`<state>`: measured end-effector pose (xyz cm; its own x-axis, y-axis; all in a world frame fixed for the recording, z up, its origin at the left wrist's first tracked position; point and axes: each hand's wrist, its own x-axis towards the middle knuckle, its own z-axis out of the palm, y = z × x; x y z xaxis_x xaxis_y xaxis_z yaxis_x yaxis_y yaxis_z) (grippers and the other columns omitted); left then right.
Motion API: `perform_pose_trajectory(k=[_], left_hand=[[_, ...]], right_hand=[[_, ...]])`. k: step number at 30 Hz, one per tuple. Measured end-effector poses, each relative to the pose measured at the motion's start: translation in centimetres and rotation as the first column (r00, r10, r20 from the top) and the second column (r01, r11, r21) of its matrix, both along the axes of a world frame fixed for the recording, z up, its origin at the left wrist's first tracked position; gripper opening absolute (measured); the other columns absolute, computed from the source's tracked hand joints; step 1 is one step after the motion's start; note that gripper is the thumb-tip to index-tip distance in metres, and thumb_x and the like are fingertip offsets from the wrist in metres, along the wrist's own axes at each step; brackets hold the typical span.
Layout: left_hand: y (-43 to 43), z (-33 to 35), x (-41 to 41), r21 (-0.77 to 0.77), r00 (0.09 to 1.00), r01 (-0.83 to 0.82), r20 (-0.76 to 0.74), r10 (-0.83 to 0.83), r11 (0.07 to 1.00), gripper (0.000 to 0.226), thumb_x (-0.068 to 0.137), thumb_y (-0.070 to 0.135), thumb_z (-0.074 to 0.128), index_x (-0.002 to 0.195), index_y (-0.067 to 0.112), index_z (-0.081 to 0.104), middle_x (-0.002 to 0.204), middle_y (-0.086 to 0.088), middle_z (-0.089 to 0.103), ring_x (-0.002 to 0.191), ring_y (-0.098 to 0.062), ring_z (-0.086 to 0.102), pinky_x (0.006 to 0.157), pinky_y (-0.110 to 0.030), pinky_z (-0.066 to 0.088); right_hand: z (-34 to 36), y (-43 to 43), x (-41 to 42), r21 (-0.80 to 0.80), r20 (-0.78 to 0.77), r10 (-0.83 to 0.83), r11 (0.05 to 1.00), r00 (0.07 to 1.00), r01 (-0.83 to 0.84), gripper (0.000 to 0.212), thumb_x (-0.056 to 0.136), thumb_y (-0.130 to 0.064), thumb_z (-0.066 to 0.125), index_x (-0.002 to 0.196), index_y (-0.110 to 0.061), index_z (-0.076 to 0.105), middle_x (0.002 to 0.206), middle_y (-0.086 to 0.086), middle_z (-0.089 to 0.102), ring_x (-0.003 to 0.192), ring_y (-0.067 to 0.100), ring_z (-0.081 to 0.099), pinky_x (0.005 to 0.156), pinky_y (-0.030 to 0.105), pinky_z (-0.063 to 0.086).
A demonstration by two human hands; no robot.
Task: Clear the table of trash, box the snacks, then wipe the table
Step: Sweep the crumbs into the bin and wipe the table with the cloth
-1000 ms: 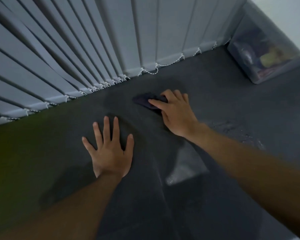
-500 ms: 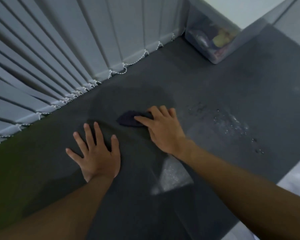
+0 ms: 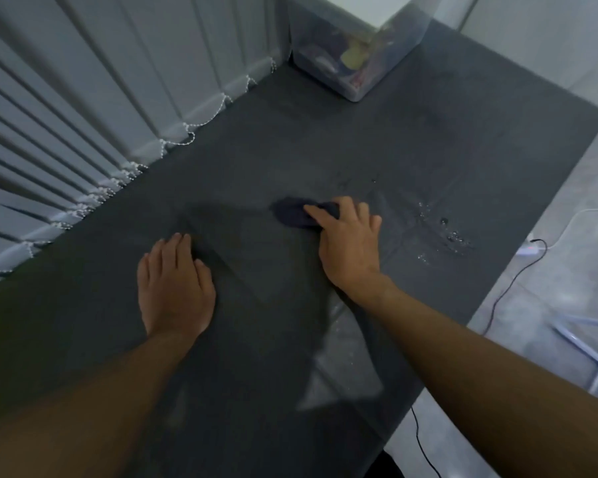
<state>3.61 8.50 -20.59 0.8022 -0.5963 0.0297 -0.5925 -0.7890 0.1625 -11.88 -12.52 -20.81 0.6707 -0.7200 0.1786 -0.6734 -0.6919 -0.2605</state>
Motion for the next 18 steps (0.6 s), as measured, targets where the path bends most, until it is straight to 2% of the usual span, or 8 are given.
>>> perform_pose_trajectory(k=[2, 4, 7, 9, 10, 12, 15, 18], left_hand=[[-1.3, 0.4, 0.8, -0.04, 1.0, 0.023, 0.007, -0.022, 0.999, 0.05, 0.095, 0.032, 0.034, 0.13, 0.003, 0.053, 0.133, -0.019, 0.054, 0.129, -0.038, 0.045, 0.114, -0.053, 0.032], [-3.6, 0.7, 1.6, -0.058, 0.998, 0.056, 0.002, -0.056, 0.997, 0.047, 0.093, 0.033, 0.036, 0.126, 0.006, 0.056, 0.129, -0.018, 0.054, 0.128, -0.038, 0.045, 0.113, -0.054, 0.032], [-8.1, 0.7, 1.8, -0.077, 0.991, 0.11, -0.064, -0.115, 0.991, 0.043, 0.096, 0.032, 0.042, 0.132, 0.012, 0.054, 0.141, -0.015, 0.048, 0.141, -0.038, 0.033, 0.12, -0.053, 0.022], [-10.5, 0.4, 1.3, -0.072, 0.986, 0.074, -0.141, -0.084, 0.995, 0.05, 0.1, 0.038, 0.042, 0.148, 0.021, 0.042, 0.155, -0.009, 0.034, 0.151, -0.035, 0.015, 0.125, -0.05, 0.007], [-11.3, 0.1, 1.1, -0.039, 0.988, 0.052, -0.142, -0.057, 0.998, 0.056, 0.101, 0.043, 0.038, 0.154, 0.026, 0.032, 0.16, -0.006, 0.025, 0.153, -0.034, 0.007, 0.125, -0.049, 0.001], [-11.8, -0.7, 0.7, 0.062, 0.994, 0.041, -0.1, -0.034, 0.997, 0.062, 0.102, 0.053, 0.025, 0.159, 0.032, 0.014, 0.166, -0.002, 0.01, 0.154, -0.033, -0.004, 0.124, -0.05, -0.005], [-11.9, -1.0, 0.9, 0.156, 0.996, 0.049, -0.079, -0.037, 0.987, 0.065, 0.101, 0.057, 0.015, 0.16, 0.034, 0.002, 0.169, 0.003, -0.002, 0.154, -0.032, -0.009, 0.124, -0.054, -0.004], [-12.1, -1.0, 1.0, 0.183, 0.998, 0.036, -0.053, -0.027, 0.982, 0.066, 0.1, 0.057, 0.011, 0.16, 0.034, -0.002, 0.169, 0.004, -0.005, 0.154, -0.033, -0.008, 0.123, -0.055, -0.002]], right_hand=[[0.0, 1.0, -0.2, 0.02, 0.018, -0.071, 0.997, 0.997, 0.07, 0.047, 0.087, -0.013, 0.057, 0.129, -0.033, 0.061, 0.117, 0.006, 0.055, 0.094, 0.032, 0.046, 0.076, 0.04, 0.031], [-0.2, 2.2, -0.7, -0.011, 0.017, 0.077, 0.997, 0.997, -0.077, 0.047, 0.085, -0.014, 0.055, 0.129, -0.031, 0.062, 0.115, 0.006, 0.057, 0.09, 0.032, 0.046, 0.075, 0.039, 0.028], [-0.2, 0.8, -2.1, -0.065, -0.003, 0.329, 0.942, 0.944, -0.329, 0.045, 0.088, -0.018, 0.049, 0.13, -0.03, 0.062, 0.113, 0.006, 0.059, 0.088, 0.033, 0.048, 0.074, 0.04, 0.029], [-0.2, -1.4, -2.4, -0.088, -0.022, 0.333, 0.939, 0.943, -0.333, 0.045, 0.088, -0.02, 0.052, 0.13, -0.032, 0.062, 0.114, 0.006, 0.059, 0.089, 0.032, 0.049, 0.075, 0.041, 0.033], [-0.1, -2.6, -2.3, -0.083, -0.027, 0.263, 0.961, 0.965, -0.264, 0.046, 0.088, -0.02, 0.051, 0.13, -0.034, 0.062, 0.116, 0.006, 0.058, 0.092, 0.033, 0.049, 0.077, 0.042, 0.034], [0.2, -4.9, -1.3, -0.055, -0.028, -0.005, 0.998, 1.0, 0.004, 0.049, 0.088, -0.019, 0.05, 0.132, -0.038, 0.058, 0.123, 0.006, 0.054, 0.1, 0.034, 0.047, 0.081, 0.043, 0.032], [0.3, -7.5, 1.3, 0.057, -0.028, -0.333, 0.941, 0.942, 0.334, 0.05, 0.092, -0.015, 0.048, 0.137, -0.037, 0.052, 0.132, 0.006, 0.046, 0.11, 0.033, 0.041, 0.086, 0.043, 0.027], [0.7, -6.7, 3.3, 0.081, -0.003, -0.372, 0.925, 0.928, 0.371, 0.051, 0.088, -0.012, 0.048, 0.134, -0.033, 0.054, 0.128, 0.008, 0.047, 0.107, 0.034, 0.041, 0.084, 0.043, 0.028]])
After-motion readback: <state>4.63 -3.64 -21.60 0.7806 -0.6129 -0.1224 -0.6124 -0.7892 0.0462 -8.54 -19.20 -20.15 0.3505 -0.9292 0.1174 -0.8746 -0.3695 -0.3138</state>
